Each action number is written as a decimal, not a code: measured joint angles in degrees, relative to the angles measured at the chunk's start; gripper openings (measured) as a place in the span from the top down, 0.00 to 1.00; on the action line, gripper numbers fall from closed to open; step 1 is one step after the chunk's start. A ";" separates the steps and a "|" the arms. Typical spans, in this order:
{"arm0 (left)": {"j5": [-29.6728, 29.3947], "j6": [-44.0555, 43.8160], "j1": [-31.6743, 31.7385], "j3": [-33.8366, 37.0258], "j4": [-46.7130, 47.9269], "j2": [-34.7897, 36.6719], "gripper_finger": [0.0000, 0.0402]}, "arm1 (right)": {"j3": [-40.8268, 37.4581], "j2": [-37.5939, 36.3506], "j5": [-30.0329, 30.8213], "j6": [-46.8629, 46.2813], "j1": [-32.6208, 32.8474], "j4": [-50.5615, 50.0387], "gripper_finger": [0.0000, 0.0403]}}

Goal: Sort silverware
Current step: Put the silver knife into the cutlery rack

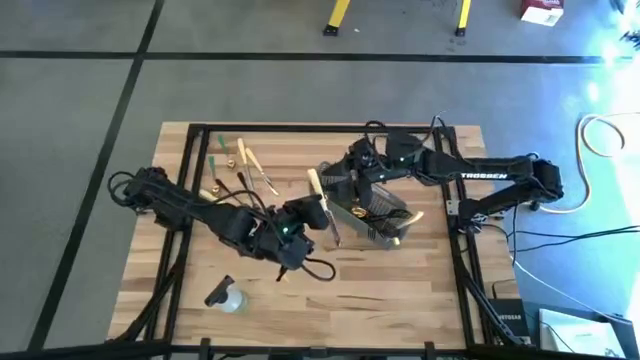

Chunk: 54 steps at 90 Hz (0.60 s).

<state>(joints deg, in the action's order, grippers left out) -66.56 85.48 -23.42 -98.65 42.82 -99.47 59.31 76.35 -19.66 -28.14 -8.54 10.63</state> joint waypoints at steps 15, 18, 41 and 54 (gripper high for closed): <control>0.12 0.04 0.16 0.00 -0.06 -0.01 1.00 | 0.00 2.09 -0.49 -0.33 -0.11 4.42 0.34; 0.12 0.04 0.20 0.00 -0.06 -0.01 1.00 | 0.02 2.50 -0.66 -0.36 -0.11 5.33 0.34; 0.63 0.14 0.90 0.09 0.15 -0.07 1.00 | 0.04 5.29 -5.40 -1.60 -0.06 5.86 0.52; 0.48 -0.69 1.11 0.09 -0.02 -0.07 1.00 | 0.00 5.29 -6.17 -1.35 -0.08 7.10 0.71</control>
<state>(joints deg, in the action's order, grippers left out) -66.07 84.79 -22.31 -98.56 42.80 -99.55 59.31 81.65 -25.82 -29.49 -8.62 17.73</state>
